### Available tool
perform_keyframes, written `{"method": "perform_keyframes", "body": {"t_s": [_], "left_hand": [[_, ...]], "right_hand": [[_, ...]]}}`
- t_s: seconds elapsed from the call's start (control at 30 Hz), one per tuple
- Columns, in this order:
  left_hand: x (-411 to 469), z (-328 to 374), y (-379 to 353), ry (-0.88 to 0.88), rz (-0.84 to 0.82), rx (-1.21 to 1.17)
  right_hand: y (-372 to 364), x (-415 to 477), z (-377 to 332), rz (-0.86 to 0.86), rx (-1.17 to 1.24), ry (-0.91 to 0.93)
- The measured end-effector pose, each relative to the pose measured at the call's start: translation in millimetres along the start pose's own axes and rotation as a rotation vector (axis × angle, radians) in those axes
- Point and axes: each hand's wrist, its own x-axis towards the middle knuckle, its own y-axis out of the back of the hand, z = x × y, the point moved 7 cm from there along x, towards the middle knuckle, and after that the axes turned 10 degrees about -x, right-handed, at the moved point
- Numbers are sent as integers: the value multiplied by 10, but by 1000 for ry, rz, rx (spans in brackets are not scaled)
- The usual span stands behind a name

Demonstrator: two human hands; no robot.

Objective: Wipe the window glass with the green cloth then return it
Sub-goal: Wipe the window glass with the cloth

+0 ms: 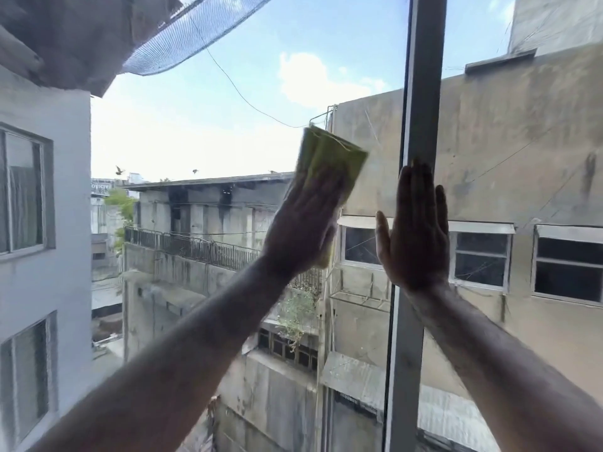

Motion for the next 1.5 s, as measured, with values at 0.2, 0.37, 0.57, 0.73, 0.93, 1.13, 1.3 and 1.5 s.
{"method": "perform_keyframes", "body": {"t_s": [0.2,0.37,0.57,0.73,0.93,1.13,1.3,1.5], "left_hand": [[-242,-918,600,446,274,89],[-566,-203,144,45,44,52],[-973,-958,716,339,175,106],[-670,-584,558,567,351,66],[-688,-645,476,-14,-66,111],[-396,-665,604,520,363,45],[-731,-587,410,-73,-102,99],[-882,-929,758,700,464,77]], "right_hand": [[5,-5,0,-4,-3,1],[-4,-4,10,-16,-9,14],[-2,-2,-7,-9,5,12],[-8,5,3,-11,-4,15],[20,1,-15,-10,3,12],[11,-3,-4,-10,-3,18],[18,-2,-14,0,-1,16],[-2,4,-9,1,-7,13]]}}
